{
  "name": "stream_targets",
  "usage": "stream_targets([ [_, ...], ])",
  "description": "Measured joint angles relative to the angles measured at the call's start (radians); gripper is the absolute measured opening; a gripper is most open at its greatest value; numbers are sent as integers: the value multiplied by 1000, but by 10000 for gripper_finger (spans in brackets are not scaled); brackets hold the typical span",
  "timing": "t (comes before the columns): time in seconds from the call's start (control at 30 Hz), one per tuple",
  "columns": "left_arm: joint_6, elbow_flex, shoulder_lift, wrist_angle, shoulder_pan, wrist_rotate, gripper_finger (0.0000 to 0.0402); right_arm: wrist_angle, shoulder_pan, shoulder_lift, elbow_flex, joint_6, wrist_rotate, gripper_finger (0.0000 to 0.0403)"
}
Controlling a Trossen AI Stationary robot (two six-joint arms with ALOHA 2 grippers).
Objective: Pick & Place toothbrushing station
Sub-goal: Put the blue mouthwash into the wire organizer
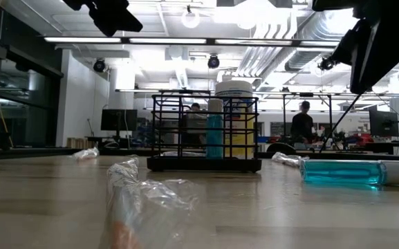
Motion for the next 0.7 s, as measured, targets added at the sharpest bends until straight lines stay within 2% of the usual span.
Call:
stream_targets([
  [0.23, -10, 0, 0, -1, 0, 0, 224, -16, 0, 0, 0, 20, 0, 79],
  [0.47, -35, 0, 0, -1, 0, 1, 224, -62, 21, 1, 0, 53, 58, 81],
  [0.7, -36, 0, 0, 2, 0, 2, 224, -73, 71, 1, 0, 95, 121, 121],
])
